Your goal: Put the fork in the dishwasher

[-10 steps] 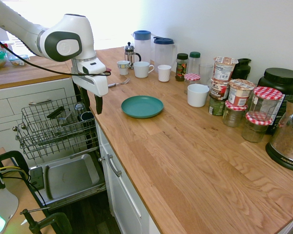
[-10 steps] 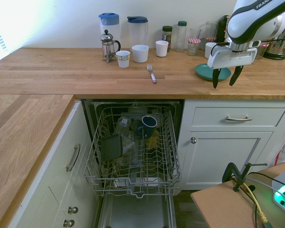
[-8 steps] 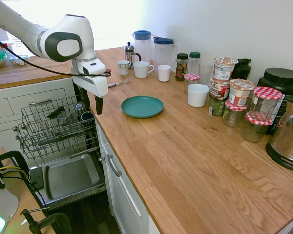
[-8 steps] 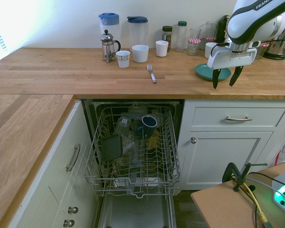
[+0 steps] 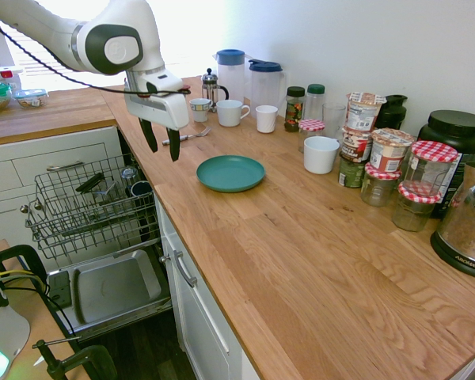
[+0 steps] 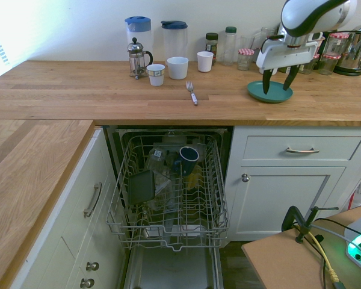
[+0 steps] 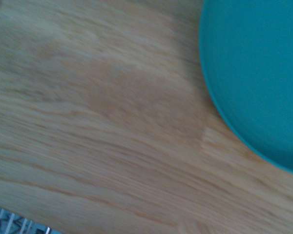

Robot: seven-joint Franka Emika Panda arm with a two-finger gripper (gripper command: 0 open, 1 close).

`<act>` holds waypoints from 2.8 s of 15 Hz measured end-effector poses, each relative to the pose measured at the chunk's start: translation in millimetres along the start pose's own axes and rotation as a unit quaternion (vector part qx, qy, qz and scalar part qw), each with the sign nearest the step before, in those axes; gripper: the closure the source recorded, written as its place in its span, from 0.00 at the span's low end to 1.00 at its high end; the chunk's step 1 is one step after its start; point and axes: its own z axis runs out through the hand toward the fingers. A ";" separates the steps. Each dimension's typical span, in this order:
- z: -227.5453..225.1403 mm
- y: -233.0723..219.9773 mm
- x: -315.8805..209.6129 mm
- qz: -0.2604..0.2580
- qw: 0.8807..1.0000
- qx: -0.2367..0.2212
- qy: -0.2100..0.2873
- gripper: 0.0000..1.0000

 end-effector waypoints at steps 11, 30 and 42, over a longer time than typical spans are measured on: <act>40.3 -222.3 15.4 0.040 0.999 0.015 0.003 0.00; 108.0 -302.4 32.6 0.147 0.988 -0.039 -0.023 0.00; 118.0 -297.5 41.7 0.151 0.987 -0.045 -0.031 1.00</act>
